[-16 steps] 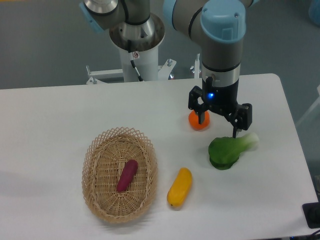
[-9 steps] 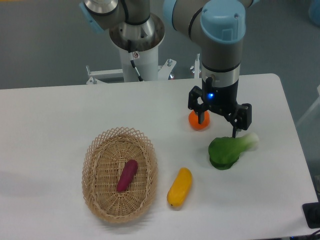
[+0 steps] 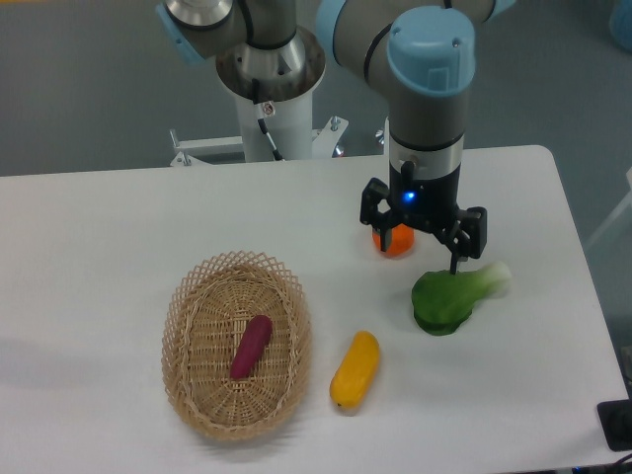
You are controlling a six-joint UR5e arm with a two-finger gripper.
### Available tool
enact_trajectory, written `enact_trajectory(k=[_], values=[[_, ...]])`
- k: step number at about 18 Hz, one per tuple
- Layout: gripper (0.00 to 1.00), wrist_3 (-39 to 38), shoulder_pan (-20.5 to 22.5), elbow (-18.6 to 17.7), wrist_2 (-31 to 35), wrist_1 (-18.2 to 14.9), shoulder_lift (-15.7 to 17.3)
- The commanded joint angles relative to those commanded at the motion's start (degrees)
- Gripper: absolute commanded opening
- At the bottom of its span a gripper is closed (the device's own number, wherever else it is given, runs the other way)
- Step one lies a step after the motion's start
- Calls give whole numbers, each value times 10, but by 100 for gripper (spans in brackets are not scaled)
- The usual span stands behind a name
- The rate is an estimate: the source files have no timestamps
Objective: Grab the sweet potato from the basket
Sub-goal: 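Move the open gripper over the basket and lower onto the purple sweet potato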
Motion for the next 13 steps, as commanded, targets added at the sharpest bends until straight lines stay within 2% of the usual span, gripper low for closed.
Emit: enact_trajectory(k=[6, 10, 13], values=[[100, -91, -48, -19, 3, 11, -22], [100, -155, -100, -54, 3, 46, -36], [100, -152, -128, -83, 5, 98, -55]])
